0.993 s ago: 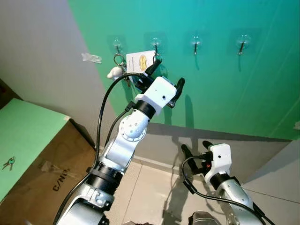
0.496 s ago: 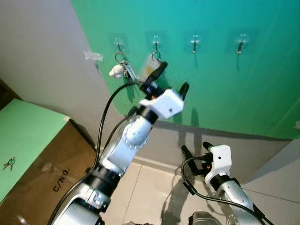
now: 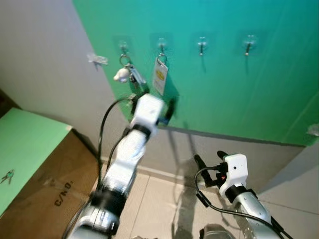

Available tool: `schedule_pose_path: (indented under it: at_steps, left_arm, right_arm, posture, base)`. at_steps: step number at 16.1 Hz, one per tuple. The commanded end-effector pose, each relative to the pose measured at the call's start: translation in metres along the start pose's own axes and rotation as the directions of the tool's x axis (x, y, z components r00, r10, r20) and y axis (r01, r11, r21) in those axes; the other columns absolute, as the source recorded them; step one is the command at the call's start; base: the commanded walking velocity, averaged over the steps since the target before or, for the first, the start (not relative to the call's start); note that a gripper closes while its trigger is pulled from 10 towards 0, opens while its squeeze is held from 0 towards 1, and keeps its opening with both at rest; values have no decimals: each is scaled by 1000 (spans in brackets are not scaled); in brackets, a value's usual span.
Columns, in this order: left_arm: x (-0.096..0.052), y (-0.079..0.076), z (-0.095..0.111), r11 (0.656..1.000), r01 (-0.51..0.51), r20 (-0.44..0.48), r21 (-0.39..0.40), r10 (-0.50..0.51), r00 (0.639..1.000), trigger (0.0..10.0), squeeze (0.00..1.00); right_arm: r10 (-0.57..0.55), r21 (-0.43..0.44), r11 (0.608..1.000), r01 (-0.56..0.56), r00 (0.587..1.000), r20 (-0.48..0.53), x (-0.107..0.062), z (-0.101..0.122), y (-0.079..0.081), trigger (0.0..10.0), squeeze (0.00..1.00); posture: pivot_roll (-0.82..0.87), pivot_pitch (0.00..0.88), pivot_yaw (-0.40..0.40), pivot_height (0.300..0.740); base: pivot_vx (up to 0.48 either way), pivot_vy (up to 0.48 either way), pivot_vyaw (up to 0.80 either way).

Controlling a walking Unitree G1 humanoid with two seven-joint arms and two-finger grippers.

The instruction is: Hang keys on a hook

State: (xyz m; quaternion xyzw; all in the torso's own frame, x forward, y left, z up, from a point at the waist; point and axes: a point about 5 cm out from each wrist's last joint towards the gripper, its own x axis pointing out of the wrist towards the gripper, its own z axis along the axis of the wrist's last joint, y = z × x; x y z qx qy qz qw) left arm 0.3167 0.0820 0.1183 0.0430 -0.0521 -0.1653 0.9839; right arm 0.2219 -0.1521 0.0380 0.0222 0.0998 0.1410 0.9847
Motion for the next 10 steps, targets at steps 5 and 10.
schedule_pose_path:
  at_steps: [5,10]
  left_arm:
    - [-78,19,-44,997,26,-110,71,-18,994,10000,0]
    - [-86,14,-55,999,-8,-130,-54,1,992,10000,0]
  right_arm:
    - [-61,-26,998,62,998,7,11,5,-12,10000,0]
    - [-105,-66,992,108,993,54,26,20,-22,10000,0]
  posture:
    - [-268,56,146,740]
    - [-249,16,125,740]
  base:
    - [0,0,0]
    - [0,0,0]
